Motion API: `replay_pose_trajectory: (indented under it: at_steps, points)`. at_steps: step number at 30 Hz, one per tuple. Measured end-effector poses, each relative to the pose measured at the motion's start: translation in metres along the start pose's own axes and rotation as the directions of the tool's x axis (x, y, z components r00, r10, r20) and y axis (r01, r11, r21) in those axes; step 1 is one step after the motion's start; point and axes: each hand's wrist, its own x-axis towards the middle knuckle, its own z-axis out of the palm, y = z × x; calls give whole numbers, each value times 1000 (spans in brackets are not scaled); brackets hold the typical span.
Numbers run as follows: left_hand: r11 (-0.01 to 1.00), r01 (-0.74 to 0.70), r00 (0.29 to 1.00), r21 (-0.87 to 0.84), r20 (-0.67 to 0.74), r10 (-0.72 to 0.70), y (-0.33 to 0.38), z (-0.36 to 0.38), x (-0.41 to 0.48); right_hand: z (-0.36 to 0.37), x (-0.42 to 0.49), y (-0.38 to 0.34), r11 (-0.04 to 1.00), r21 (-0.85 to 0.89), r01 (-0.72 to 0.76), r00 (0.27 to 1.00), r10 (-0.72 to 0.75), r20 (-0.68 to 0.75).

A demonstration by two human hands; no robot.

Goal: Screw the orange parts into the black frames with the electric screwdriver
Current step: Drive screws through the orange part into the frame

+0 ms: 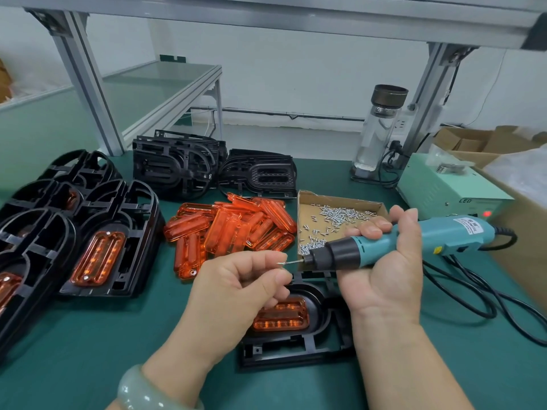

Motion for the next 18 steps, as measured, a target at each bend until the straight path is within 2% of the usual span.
replay_pose_trajectory:
  at_steps: [3,10,18]
  points:
    - [999,11,1000,-30,-3,-12,-1,-1,0,0,0,-3,1000,-2,10,1000,-10,-15]
    - [1000,-9,999,24,-31,9,-3,2,1,-1,0,0,1000,-19,3,999,-4,-37]
    - [999,16,999,-36,-36,-17,-4,5,0,0,-2,1,1000,-13,8,1000,-8,-22]
